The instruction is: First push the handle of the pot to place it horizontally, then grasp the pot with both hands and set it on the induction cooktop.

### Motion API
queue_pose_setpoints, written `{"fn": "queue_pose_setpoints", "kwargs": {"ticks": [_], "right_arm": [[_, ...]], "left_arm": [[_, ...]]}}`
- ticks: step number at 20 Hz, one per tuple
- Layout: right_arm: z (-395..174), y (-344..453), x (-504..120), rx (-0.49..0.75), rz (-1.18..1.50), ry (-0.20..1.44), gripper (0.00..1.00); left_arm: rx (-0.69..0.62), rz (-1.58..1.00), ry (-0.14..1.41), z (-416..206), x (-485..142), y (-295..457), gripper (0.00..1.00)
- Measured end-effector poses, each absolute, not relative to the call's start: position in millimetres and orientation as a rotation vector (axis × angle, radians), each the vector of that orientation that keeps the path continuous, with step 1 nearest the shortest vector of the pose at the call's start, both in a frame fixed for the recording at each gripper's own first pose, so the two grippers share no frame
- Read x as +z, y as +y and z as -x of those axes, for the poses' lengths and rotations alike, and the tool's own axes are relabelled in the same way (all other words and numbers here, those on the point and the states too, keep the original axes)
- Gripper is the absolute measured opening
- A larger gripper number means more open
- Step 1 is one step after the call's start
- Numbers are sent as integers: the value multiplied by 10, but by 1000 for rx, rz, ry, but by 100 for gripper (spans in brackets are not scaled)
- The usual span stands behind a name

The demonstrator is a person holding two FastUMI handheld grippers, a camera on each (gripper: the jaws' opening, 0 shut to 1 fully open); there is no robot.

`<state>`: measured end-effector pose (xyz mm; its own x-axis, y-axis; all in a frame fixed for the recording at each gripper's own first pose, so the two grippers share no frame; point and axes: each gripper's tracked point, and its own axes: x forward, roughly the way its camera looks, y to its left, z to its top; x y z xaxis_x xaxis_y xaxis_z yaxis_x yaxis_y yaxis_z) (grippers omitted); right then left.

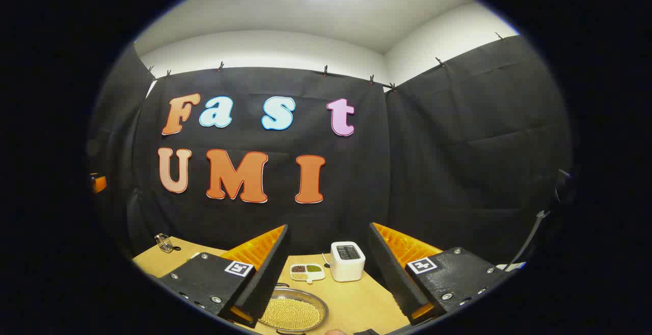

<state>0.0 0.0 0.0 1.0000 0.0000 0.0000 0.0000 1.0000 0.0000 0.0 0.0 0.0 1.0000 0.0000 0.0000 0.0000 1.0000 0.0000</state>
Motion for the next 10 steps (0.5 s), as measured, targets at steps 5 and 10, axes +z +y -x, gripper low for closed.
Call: {"fn": "queue_pose_setpoints", "kwargs": {"ticks": [5, 10], "right_arm": [[7, 84, -98, 21, -5, 37, 94], [-3, 146, -73, 38, 1, 39, 94]], "left_arm": [[-19, -2, 6, 39, -6, -40, 99], [-12, -24, -22, 84, 103, -17, 98]]}}
